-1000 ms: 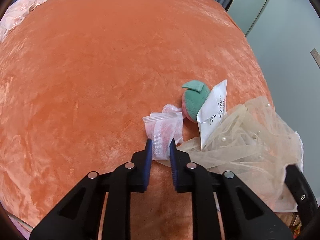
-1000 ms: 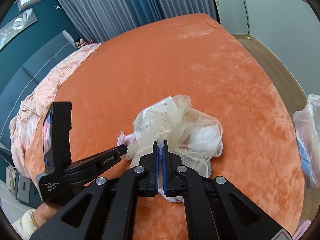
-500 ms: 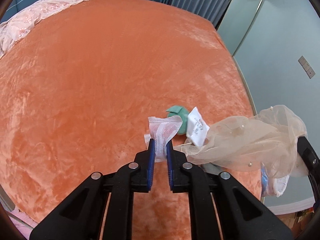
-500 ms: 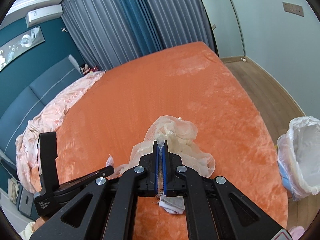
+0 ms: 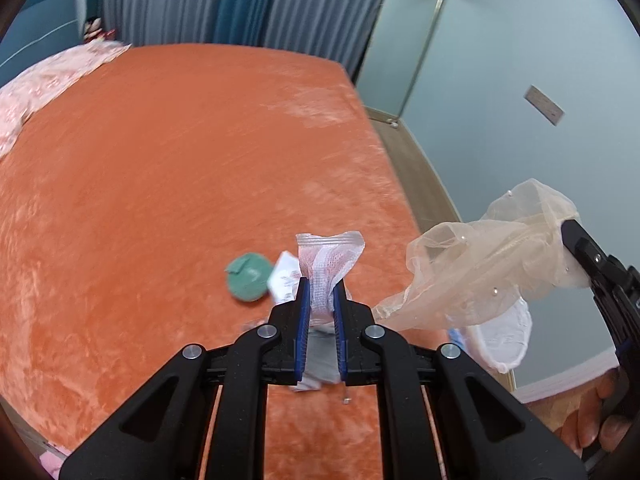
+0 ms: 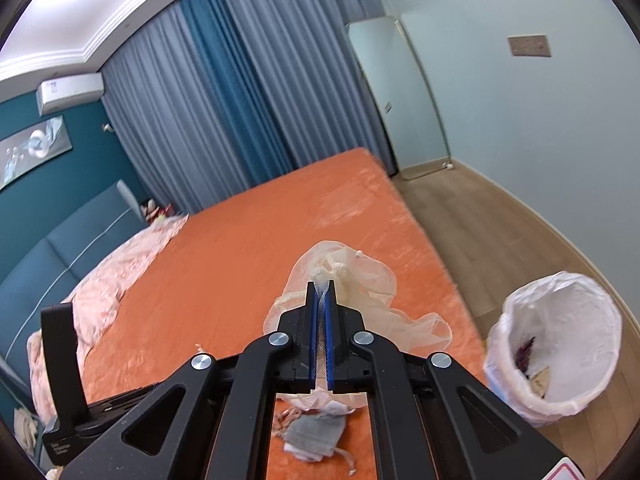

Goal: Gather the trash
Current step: 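Lift both held items off the bed toward the trash bin, then open both tools over the bin to drop the items, then move both open tools back over the remaining items on the bed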

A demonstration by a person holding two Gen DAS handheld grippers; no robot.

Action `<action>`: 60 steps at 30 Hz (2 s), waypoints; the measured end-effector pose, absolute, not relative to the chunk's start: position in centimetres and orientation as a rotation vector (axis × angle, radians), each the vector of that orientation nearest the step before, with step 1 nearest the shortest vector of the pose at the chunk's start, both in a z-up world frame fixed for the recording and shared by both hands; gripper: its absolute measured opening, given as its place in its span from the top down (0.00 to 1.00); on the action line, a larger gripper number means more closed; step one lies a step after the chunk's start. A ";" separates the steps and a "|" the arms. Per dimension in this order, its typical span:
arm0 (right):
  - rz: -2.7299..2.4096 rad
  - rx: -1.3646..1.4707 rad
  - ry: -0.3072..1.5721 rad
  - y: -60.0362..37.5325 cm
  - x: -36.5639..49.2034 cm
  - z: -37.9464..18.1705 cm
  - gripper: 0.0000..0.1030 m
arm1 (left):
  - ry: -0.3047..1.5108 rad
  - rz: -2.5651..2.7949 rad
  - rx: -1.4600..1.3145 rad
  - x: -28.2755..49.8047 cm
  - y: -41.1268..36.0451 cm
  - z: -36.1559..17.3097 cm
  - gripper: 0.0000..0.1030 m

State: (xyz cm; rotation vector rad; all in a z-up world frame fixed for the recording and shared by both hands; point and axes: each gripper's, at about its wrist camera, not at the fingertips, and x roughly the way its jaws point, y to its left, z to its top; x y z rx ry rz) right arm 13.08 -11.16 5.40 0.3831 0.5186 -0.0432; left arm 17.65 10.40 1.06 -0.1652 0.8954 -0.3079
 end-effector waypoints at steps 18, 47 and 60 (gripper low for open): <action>-0.390 0.500 0.423 -27.1 4.9 5.2 0.97 | 0.868 -0.657 -0.021 15.1 -7.0 4.7 0.89; -0.468 0.508 0.575 -31.2 5.8 -1.5 0.62 | 0.930 -0.732 0.101 15.1 -19.4 0.1 0.53; -0.349 0.427 0.623 -25.4 7.8 -0.9 0.58 | 0.916 -0.579 0.036 16.1 -12.4 0.0 0.53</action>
